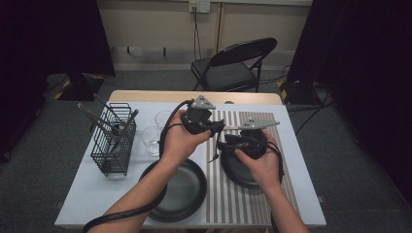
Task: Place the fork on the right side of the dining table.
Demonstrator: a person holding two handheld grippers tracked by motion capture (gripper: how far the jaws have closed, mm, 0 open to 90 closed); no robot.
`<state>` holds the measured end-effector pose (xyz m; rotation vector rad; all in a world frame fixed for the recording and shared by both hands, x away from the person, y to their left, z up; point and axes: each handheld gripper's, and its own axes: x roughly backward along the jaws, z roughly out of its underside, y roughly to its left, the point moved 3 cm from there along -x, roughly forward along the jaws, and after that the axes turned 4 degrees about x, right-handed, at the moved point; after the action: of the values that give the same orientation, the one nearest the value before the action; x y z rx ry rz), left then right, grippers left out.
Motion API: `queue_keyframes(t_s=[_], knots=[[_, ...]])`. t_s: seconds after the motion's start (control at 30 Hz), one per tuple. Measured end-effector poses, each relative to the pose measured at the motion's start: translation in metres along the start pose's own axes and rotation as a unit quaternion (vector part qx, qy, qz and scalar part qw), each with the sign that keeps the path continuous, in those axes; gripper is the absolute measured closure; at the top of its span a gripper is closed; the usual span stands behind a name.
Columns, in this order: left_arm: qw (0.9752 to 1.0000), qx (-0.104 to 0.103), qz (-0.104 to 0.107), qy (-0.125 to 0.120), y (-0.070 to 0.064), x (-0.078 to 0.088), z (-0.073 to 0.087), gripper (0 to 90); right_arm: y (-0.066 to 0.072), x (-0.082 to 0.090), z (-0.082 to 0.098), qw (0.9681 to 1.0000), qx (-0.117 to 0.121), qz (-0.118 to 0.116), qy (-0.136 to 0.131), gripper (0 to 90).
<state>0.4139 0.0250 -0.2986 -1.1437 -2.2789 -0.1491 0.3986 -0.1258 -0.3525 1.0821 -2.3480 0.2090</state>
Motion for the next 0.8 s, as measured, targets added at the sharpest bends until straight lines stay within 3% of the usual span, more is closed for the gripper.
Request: queue_keyframes(t_s=[0.4,0.63,0.8], knots=[[1.0,0.003,-0.003,-0.007,-0.004,-0.004,0.001,86.9,0.008,-0.003,-0.011,1.0,-0.002,-0.002,-0.006,69.5],[0.9999,0.009,-0.006,-0.011,-0.005,-0.003,0.001,86.9,0.007,-0.003,-0.012,0.9999,0.001,0.01,-0.003,80.2],[0.9998,0.009,-0.01,-0.012,-0.006,-0.002,0.0,86.8,0.006,-0.002,-0.012,1.0,-0.003,0.005,-0.007,81.3]])
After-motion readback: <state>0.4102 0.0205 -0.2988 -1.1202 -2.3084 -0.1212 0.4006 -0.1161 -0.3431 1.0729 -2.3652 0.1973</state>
